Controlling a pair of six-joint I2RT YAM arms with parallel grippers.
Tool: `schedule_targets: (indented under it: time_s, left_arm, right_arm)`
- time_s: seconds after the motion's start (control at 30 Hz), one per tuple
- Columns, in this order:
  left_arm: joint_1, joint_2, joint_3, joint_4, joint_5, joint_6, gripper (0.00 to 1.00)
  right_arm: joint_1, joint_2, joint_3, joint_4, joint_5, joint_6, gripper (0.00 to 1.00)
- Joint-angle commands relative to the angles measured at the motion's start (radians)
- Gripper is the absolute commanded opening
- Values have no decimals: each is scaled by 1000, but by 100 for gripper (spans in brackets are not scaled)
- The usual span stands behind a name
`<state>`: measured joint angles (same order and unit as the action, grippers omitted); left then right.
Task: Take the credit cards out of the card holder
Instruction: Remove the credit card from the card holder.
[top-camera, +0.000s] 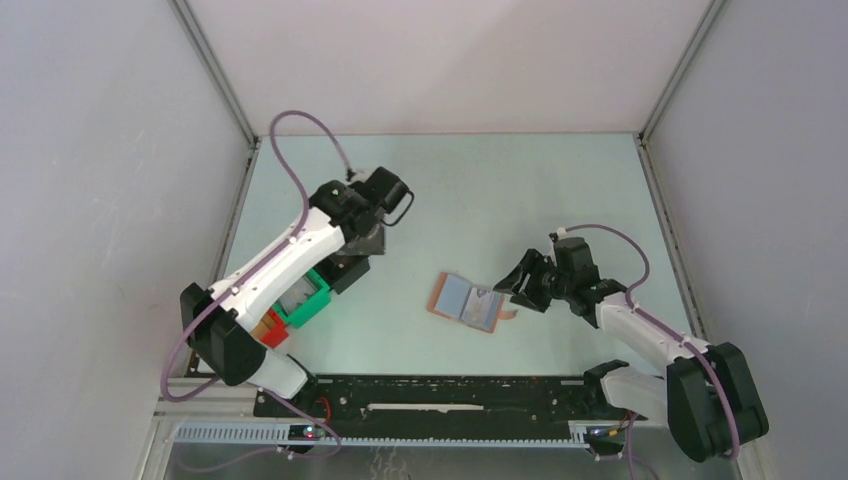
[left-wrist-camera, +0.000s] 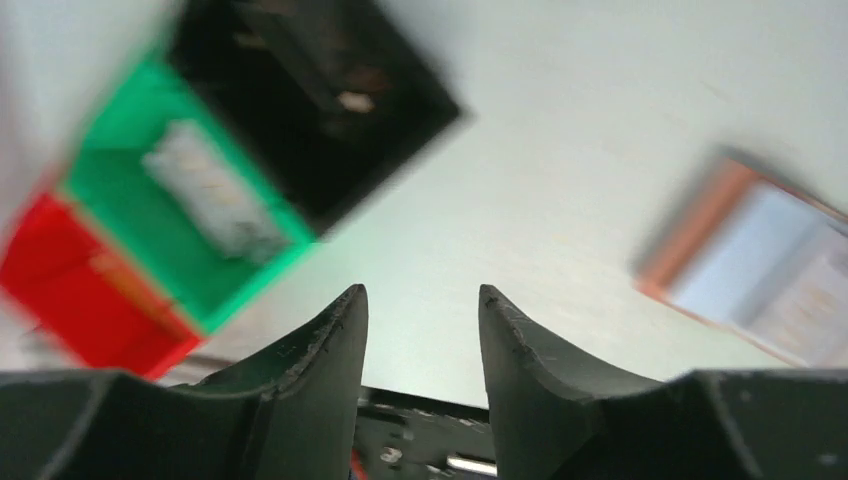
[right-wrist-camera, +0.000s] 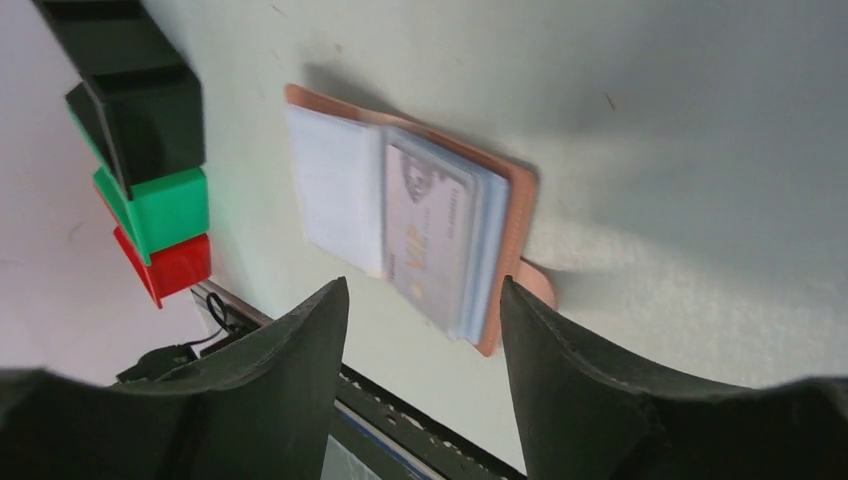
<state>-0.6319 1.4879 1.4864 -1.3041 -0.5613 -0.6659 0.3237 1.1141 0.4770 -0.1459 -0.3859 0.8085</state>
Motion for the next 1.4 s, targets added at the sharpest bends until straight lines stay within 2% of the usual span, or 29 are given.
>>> schedule_targets:
  time_s: [0.0,0.07,0.2,0.3,0.37,0.4,0.5,0.57,0.63,0.83,1.07,1.37]
  left_arm:
    - [-48,-84,-113,327,483,127,53]
    - [-48,-120,-229,522,640,100,56]
    - [-52,-98,-340,726,869,38,56]
    - [-65,-57,-391,838,954,4,55]
    - [-75,-28,-423,917,1013,-27,55]
    - [-77,-12,-436,956,1034,-49,54]
    - [-98,26,-470,1068,1065,-78,44]
    - [-114,47,-453,1059,1033,-55,45]
    - [-112,94,-422,1046,1073,-43,46]
    - [-111,201,-441,1161,1129,-139,48]
    - [-105,268,-448,1152,1108,-114,47]
    - [-83,310,-503,1224,1118,-144,48]
  right_arm:
    - [41,-1,-34,45,25,52,61]
    - [79,2,-34,62,48,62,52]
    - [131,47,-34,113,63,93,39]
    - [150,94,-34,153,71,109,25]
    - [155,122,-34,180,81,119,23]
    - [156,130,-34,182,90,125,22]
    - [166,126,-37,173,136,138,23]
    - [169,120,-38,164,156,142,26]
    - [170,116,-39,155,168,141,27]
    - [170,138,-43,164,163,136,27]
    - [170,147,-45,202,141,137,25]
    - [178,185,-48,206,137,143,25]
